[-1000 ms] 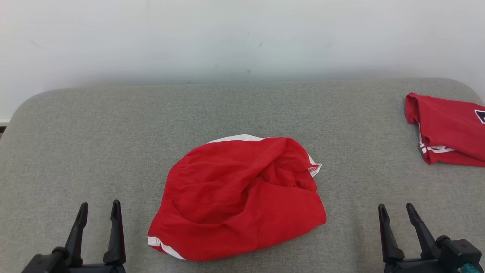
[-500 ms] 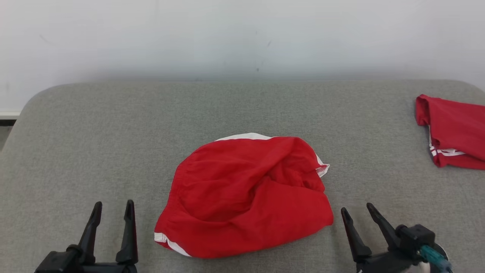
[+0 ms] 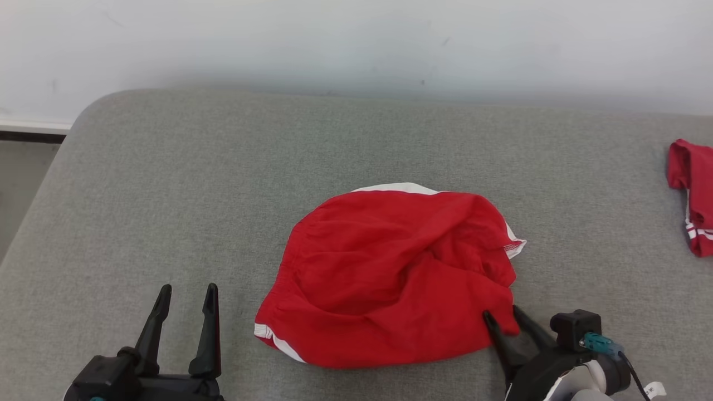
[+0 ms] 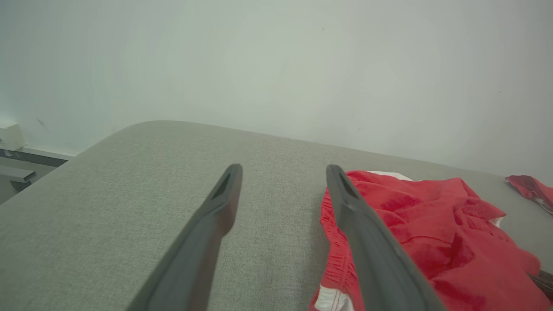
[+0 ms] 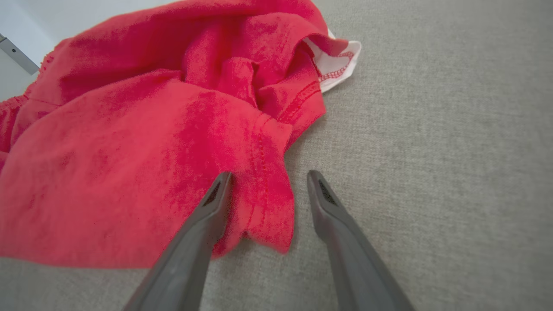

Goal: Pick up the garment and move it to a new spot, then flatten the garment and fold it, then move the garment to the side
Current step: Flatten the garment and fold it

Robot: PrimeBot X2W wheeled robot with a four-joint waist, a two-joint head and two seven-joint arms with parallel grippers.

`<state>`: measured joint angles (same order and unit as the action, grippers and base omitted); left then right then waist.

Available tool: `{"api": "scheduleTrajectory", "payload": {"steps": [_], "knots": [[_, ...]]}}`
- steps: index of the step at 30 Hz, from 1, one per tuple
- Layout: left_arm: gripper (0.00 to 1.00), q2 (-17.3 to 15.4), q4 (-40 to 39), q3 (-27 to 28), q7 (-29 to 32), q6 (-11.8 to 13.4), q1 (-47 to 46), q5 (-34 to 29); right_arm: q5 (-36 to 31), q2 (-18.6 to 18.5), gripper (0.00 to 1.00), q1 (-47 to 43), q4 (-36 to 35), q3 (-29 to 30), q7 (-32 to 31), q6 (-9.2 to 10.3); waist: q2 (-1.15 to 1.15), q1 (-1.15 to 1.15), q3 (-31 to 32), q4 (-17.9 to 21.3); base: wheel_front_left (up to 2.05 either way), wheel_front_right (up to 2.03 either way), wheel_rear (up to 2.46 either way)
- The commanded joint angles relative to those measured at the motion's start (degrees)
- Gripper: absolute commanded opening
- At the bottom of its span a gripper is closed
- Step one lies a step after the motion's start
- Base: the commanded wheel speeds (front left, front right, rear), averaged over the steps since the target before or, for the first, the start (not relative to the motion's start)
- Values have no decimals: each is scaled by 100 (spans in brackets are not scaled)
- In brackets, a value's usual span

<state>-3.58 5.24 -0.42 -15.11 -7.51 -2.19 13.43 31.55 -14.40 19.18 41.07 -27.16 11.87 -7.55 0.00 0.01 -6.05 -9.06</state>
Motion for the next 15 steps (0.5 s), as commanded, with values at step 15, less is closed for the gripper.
{"api": "scheduleTrajectory", "payload": {"steps": [15], "knots": [[100,47,53,60,-2,10,51,8,252,-526,0,-456,-952,-324,331,16,0,-1,84,417,0,0,0]]}}
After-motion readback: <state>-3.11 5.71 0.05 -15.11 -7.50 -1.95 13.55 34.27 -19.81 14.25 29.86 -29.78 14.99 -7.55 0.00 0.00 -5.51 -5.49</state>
